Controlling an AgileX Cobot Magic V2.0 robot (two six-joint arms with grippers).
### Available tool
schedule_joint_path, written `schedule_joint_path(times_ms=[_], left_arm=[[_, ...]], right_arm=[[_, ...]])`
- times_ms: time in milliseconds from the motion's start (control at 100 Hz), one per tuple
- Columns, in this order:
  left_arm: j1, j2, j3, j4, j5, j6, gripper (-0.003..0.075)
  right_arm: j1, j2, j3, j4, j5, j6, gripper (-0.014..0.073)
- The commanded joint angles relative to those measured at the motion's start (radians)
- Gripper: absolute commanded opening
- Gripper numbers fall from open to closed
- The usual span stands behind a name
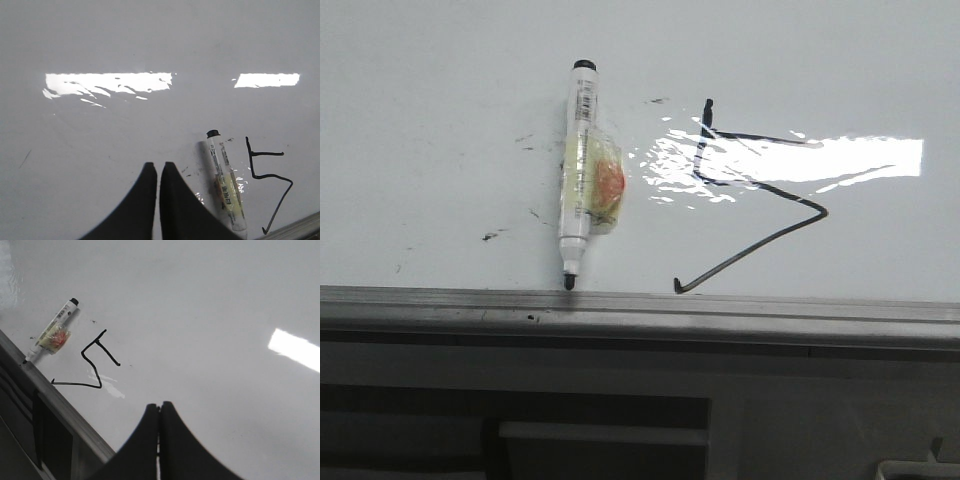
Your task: Write number 5 on whiteboard
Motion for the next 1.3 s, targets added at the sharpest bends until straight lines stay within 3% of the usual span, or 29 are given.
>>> schedule_joint_path(times_ms=[0, 350, 560, 700, 910, 1050, 1190, 1291], left_arm=[[0.0, 0.005, -0.027, 0.02, -0.034, 0.002, -0.002], [0.002, 0.002, 0.003, 0.034, -0.068, 0.002, -0.002], [0.014, -0.031, 0.092, 0.329, -0.241, -0.121, -0.002], [0.114, -0.084, 0.164, 0.48, -0.297, -0.253, -0.002], [0.352, -0.205, 0.222, 0.731, -0.135, -0.453, -0.002], [0.512, -0.304, 0.25, 0.923, 0.046, -0.673, -0.002], [0.608, -0.378, 0.261, 1.058, 0.229, -0.817, -0.002], [0.632, -0.414, 0.261, 1.063, 0.344, -0.832, -0.002]], right_arm=[[-0.006, -0.011, -0.016, -0.034, -0.064, 0.002, -0.0064], [-0.006, -0.011, -0.016, -0.034, -0.064, 0.002, -0.0064], [-0.006, -0.011, -0.016, -0.034, -0.064, 0.002, -0.0064], [-0.006, -0.011, -0.016, -0.034, -0.064, 0.002, -0.0064], [-0.006, -0.011, -0.016, -0.034, -0.064, 0.002, -0.0064], [-0.006, -0.011, -0.016, -0.034, -0.064, 0.002, -0.0064], [-0.006, -0.011, -0.016, -0.034, -0.064, 0.002, -0.0064], [-0.006, -0.011, -0.016, -0.034, -0.064, 0.002, -0.0064]])
